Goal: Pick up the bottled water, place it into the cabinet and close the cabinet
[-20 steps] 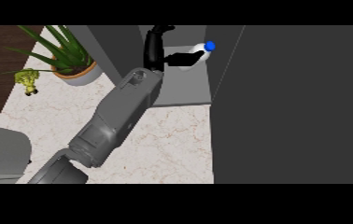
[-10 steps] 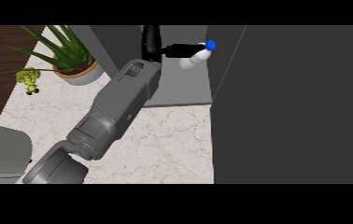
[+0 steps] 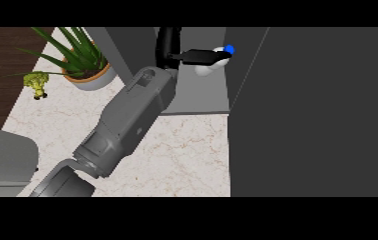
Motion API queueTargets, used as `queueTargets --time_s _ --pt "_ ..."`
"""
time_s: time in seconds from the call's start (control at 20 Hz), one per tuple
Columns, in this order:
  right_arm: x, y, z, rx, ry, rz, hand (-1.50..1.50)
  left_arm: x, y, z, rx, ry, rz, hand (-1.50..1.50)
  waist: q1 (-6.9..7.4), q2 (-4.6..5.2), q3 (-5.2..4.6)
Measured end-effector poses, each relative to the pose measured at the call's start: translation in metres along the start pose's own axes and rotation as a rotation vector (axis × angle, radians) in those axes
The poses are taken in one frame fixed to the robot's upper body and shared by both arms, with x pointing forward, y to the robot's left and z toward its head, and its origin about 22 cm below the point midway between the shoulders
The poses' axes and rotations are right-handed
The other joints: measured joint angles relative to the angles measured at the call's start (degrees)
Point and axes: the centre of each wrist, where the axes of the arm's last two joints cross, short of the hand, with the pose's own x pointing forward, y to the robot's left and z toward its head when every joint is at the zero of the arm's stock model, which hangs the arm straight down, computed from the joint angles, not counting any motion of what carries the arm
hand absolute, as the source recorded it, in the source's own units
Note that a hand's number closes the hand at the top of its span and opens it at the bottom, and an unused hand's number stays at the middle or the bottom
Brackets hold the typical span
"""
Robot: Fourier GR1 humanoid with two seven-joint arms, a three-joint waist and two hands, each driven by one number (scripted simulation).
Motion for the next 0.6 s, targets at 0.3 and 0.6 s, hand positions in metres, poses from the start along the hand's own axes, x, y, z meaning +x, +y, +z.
queueTargets --time_s 0.3,0.6 --pt "0.000 0.000 -0.001 0.010 0.010 -0.004 -1.50 -0.001 -0.007 0.023 -0.054 0.013 0.062 -1.50 1.14 -0.39 0.02" --pt "-0.002 0.005 -0.005 0.002 0.014 -0.026 -1.50 -0.002 -0.012 0.058 -0.099 0.026 0.130 -1.50 2.01 -0.54 0.01"
